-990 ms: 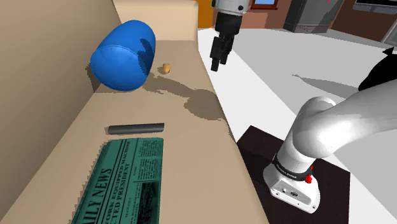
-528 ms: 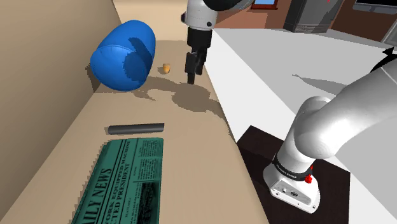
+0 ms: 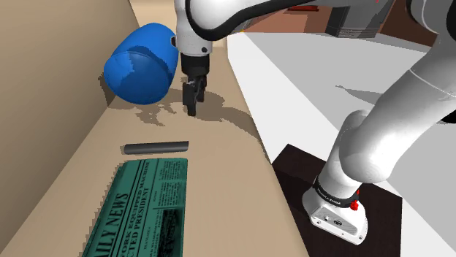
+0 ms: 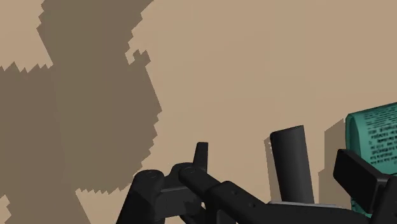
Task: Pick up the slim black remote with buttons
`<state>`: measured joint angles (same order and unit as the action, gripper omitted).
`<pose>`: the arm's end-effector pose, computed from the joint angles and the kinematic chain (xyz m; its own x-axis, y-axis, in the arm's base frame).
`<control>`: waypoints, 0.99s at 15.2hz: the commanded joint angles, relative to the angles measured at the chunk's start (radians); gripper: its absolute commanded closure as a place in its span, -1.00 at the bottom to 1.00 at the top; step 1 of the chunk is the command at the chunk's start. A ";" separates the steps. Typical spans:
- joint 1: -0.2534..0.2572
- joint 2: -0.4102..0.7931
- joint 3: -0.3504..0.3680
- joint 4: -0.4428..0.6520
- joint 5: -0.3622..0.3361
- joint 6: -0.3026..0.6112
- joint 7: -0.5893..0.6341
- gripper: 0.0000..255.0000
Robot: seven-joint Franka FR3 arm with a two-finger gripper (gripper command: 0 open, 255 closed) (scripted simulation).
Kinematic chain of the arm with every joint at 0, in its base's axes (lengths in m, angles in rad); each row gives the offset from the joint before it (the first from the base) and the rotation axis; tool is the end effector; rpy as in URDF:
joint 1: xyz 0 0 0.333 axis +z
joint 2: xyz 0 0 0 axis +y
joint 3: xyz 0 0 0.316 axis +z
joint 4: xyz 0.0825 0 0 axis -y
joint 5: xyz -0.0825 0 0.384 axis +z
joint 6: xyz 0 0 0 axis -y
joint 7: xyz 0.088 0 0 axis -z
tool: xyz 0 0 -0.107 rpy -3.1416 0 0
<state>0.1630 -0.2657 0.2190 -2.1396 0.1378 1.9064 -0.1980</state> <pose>0.4397 0.1948 0.5165 0.8630 0.5037 0.0401 0.5053 -0.8603 -0.0676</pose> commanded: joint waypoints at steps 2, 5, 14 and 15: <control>0.021 0.108 0.036 0.062 -0.021 0.038 0.002 -1.00; 0.044 0.207 0.069 0.125 -0.050 0.063 0.008 -1.00; 0.084 0.362 0.107 0.187 -0.106 0.137 0.022 -1.00; 0.084 0.367 0.107 0.179 -0.107 0.150 0.022 -1.00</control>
<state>0.2454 0.0958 0.3250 -1.9512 0.0322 2.0411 -0.1784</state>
